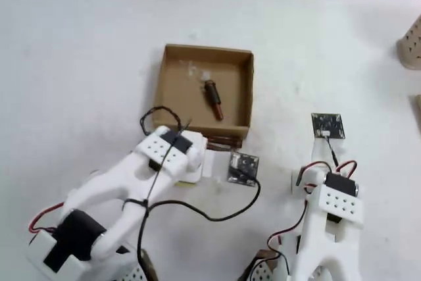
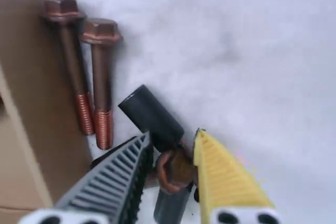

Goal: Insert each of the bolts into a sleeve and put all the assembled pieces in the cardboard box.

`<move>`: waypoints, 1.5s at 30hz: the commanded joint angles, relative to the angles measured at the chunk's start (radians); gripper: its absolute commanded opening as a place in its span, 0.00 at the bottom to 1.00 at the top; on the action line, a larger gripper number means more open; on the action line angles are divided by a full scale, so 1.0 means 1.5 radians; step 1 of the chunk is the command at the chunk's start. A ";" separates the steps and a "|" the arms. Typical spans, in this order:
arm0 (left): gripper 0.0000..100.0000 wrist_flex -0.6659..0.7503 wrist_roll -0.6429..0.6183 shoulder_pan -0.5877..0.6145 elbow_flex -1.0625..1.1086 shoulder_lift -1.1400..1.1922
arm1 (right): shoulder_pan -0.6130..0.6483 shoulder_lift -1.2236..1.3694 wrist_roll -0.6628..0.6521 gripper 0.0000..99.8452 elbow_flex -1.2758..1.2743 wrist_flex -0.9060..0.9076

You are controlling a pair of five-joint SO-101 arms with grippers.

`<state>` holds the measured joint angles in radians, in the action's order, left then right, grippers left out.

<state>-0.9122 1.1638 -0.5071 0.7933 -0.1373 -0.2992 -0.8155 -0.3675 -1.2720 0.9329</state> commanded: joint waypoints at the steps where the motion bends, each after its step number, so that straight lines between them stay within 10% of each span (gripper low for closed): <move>1: 0.13 -0.010 0.025 0.027 -0.004 -0.016 | -0.004 -0.017 -0.010 0.02 0.005 -0.004; 24: 0.14 0.136 -0.081 0.272 -0.003 -0.050 | -0.004 -0.018 -0.013 0.02 0.005 -0.004; 45: 0.15 0.006 -0.211 0.103 -0.015 -0.056 | -0.004 -0.014 -0.014 0.02 0.005 -0.006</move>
<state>-0.8968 0.9198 -0.3353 0.7963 -0.1987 -0.2992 -0.8155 -0.3782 -1.2720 0.9329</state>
